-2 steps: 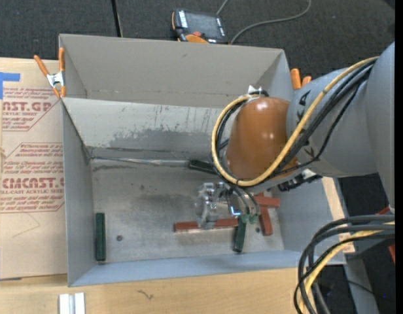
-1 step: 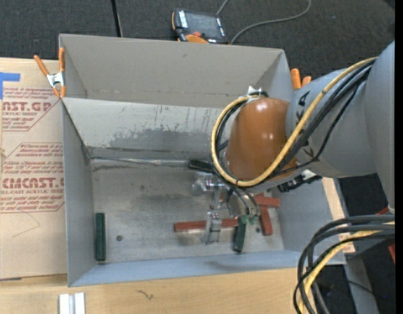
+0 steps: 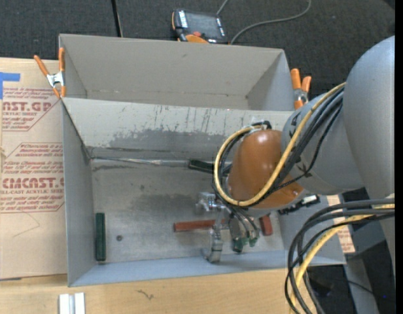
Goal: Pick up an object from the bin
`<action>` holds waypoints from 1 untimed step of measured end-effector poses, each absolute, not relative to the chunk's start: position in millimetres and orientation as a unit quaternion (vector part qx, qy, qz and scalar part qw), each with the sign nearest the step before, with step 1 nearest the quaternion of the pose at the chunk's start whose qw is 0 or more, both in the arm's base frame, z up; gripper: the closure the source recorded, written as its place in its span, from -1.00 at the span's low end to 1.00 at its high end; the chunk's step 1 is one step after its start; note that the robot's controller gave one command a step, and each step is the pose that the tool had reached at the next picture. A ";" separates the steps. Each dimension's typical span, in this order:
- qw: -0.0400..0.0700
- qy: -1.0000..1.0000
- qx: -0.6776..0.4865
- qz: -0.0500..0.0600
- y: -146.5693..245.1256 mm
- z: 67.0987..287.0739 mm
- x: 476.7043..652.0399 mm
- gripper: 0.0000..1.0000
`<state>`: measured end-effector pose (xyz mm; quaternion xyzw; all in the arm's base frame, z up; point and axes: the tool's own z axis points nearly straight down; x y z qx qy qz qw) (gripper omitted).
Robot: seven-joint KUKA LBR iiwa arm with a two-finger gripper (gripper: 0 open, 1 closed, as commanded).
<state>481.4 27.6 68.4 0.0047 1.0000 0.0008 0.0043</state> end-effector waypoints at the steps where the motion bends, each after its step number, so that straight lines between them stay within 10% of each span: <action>1: 0.000 1.000 0.003 0.001 28.3 69.7 479.9 1.00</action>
Offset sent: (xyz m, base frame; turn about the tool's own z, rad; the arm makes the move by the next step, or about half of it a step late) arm 0.0000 0.0000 0.0000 0.0000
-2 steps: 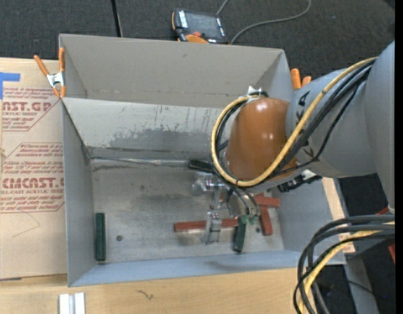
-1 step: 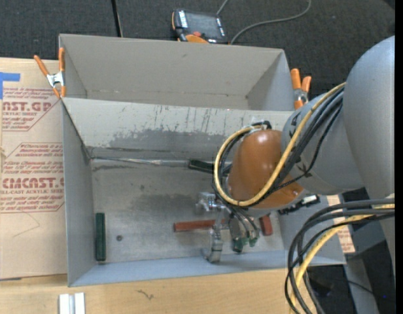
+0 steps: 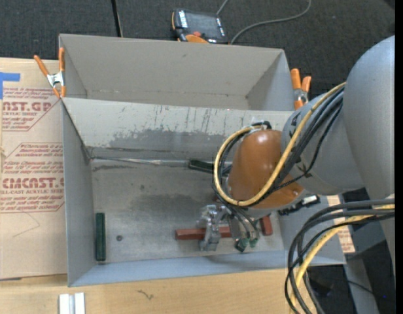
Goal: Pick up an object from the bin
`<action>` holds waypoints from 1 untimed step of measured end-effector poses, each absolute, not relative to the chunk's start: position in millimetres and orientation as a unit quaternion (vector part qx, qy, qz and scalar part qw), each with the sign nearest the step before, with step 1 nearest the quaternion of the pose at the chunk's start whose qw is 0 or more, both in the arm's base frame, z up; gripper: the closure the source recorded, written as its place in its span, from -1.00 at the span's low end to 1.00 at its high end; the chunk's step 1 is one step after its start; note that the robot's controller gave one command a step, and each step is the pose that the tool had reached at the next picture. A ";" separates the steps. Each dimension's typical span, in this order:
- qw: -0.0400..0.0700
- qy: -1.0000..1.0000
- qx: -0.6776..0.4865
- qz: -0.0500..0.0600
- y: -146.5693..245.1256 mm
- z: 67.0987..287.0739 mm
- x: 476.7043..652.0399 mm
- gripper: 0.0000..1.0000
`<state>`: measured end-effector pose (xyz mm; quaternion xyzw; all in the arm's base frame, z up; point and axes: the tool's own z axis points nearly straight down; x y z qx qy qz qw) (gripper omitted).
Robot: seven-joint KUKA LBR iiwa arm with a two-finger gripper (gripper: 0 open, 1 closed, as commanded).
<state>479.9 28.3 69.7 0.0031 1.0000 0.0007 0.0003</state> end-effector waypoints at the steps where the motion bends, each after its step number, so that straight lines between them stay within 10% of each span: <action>1: 0.006 1.000 0.004 0.001 28.2 70.9 482.9 -1.00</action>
Offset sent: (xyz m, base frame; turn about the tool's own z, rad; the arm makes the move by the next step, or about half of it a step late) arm 0.0000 0.0000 0.0000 0.0000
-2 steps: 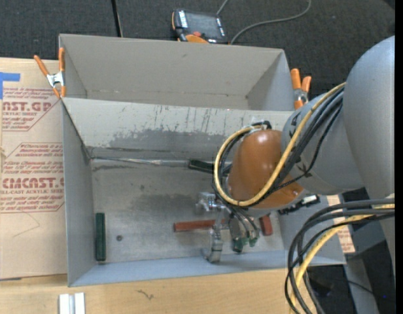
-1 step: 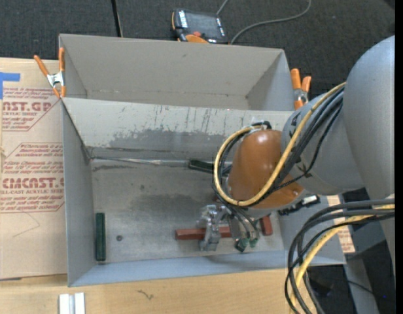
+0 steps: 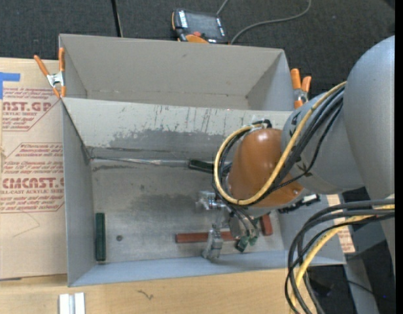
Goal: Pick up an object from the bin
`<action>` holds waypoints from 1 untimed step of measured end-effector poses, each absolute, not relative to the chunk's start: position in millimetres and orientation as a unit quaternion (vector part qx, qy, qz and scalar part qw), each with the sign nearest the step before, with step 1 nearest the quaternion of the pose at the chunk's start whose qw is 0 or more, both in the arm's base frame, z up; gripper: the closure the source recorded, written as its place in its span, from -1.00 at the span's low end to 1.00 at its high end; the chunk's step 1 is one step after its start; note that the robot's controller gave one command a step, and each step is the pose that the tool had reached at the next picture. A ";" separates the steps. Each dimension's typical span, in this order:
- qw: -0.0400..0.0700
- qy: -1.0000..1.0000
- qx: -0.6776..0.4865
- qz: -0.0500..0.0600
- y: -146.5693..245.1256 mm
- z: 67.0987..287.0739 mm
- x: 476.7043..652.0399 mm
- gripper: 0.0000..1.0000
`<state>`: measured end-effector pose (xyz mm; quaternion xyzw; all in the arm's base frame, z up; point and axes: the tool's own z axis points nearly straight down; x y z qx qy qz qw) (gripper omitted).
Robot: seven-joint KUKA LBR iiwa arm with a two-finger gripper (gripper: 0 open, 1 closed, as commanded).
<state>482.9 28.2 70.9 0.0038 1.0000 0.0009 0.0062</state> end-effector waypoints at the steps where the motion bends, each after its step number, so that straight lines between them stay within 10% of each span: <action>1: 0.001 1.000 0.003 0.001 28.1 69.9 480.0 1.00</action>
Offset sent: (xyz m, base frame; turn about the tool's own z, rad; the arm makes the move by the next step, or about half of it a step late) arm 0.0000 0.0000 0.0000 0.0000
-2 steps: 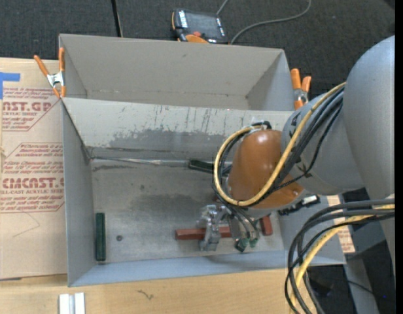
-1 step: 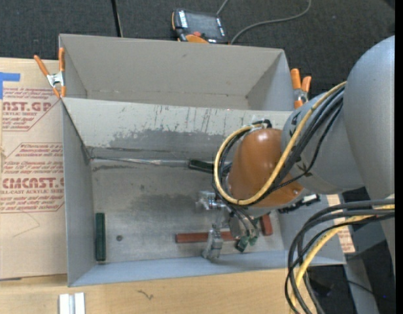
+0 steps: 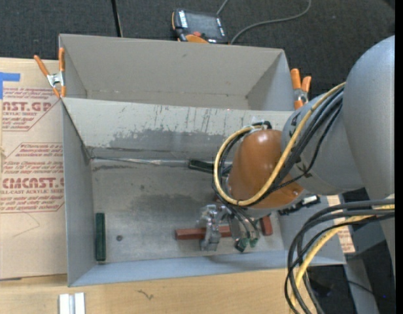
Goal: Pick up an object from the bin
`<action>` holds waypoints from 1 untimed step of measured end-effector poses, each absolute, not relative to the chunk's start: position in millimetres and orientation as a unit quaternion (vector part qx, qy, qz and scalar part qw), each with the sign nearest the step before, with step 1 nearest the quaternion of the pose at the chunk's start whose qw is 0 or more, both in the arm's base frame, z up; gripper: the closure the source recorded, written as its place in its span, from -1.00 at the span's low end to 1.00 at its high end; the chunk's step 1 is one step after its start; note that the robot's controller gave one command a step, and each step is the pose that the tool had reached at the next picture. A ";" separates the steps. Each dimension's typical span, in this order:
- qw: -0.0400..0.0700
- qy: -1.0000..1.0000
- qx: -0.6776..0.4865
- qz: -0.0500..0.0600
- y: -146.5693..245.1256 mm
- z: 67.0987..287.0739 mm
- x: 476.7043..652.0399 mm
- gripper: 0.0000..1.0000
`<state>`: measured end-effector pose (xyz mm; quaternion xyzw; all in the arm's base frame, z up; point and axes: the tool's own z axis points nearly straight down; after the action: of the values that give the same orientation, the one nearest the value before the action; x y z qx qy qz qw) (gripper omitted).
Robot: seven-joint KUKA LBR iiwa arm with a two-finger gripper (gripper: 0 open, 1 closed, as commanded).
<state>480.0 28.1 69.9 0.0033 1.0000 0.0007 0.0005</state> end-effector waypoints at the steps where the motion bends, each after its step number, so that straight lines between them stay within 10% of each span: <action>1: 0.005 1.000 0.008 0.000 18.1 241.6 506.1 1.00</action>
Offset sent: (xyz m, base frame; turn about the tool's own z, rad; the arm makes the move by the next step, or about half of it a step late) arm 0.0241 -0.0110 0.1674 0.0096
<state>506.1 18.1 241.6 0.0077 1.0000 0.0005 0.0049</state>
